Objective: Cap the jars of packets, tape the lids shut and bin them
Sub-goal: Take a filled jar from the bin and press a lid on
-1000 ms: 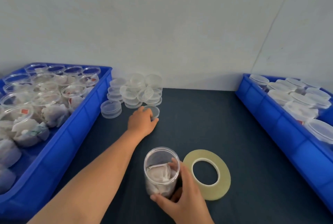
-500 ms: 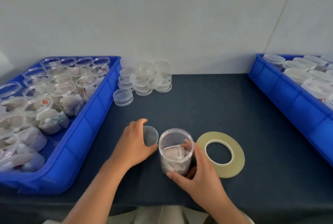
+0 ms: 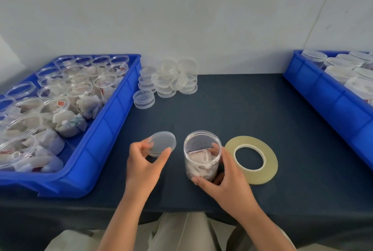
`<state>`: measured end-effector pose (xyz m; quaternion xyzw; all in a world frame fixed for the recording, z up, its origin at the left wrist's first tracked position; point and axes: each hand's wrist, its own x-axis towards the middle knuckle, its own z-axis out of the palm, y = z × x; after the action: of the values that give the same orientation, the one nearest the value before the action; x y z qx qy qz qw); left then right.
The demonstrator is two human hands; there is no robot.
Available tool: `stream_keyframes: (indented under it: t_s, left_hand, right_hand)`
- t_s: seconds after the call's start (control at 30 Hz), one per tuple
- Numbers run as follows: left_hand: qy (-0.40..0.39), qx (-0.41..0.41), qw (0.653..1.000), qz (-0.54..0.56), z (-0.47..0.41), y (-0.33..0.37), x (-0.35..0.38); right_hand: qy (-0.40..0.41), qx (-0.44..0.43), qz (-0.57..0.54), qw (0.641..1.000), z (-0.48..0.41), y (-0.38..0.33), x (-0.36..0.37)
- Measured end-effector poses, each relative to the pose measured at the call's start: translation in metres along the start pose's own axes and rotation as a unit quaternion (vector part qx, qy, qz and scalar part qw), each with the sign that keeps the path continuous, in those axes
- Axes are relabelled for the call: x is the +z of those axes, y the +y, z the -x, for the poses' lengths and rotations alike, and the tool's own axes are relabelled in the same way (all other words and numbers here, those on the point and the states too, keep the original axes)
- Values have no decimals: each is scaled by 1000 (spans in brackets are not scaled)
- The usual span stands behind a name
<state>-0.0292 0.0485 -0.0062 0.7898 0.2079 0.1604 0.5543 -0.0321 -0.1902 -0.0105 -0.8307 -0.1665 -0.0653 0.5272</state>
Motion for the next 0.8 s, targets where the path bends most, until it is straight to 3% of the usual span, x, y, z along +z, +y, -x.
stream_keyframes:
  t_s: [0.13,0.23,0.3,0.57,0.8]
  left_hand:
    - [-19,42,991,-128,-6,-7,3]
    - [-56,98,944,-309,-8,-5,11]
    - [-71,93,932,-342,-7,-4,15]
    - [-38,114,958,-262,-6,-4,14]
    - [-70,66,995,-21,5,15,1]
  right_hand:
    - [-2,-1,6,1000,1,-2,0]
    - [5,-3,6,1000,1,-4,-1]
    - [5,-7,9,1000,3,-3,-1]
    - [-9,-17,5,1000,0,2,0]
    - [11,-4,30,999,-1,-2,0]
